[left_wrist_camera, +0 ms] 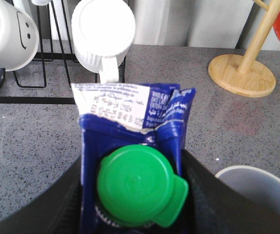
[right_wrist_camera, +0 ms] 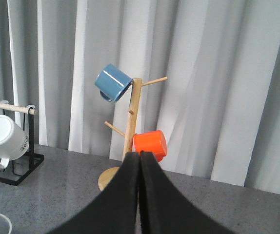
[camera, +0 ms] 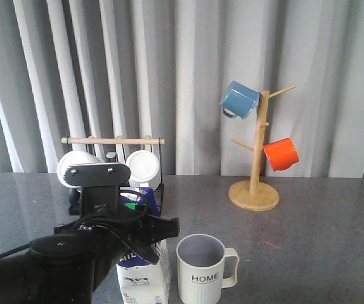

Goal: Place milk next to cup
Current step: 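Carry the milk carton with the left gripper beside the HOME mug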

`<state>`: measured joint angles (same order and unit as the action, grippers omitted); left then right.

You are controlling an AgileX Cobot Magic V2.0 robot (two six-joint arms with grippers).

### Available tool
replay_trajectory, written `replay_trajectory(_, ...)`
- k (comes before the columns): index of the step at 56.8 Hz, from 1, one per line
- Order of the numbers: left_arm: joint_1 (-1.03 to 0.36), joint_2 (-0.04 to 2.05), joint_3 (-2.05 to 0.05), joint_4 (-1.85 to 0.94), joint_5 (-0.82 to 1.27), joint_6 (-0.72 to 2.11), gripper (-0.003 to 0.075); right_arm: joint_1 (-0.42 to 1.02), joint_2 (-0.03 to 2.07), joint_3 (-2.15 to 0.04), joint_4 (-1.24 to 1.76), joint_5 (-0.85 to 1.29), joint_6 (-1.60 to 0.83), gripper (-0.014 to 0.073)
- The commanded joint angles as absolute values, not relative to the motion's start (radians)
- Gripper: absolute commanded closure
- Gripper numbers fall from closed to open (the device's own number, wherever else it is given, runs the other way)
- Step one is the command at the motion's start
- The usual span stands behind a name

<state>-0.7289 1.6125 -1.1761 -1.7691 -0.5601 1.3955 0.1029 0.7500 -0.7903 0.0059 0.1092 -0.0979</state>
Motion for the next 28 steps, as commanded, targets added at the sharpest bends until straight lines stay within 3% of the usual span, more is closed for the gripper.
replay_trajectory(1,-0.741,1.582,-1.206,-1.768,-0.574,1.392,0.0309,0.096,0.745,-0.823,0.0,0.044,-0.1,0.0602)
replay_trajectory(12,-0.751,1.582,-1.206,-1.742,-0.577,1.392,0.0169,0.096,0.745,-0.823,0.0,0.044,-0.1,0.0602)
replay_trajectory(28,-0.751,1.581,-1.206,-1.741,-0.58,1.392,0.0136,0.096,0.745,-0.823,0.0,0.044,-0.1,0.0602)
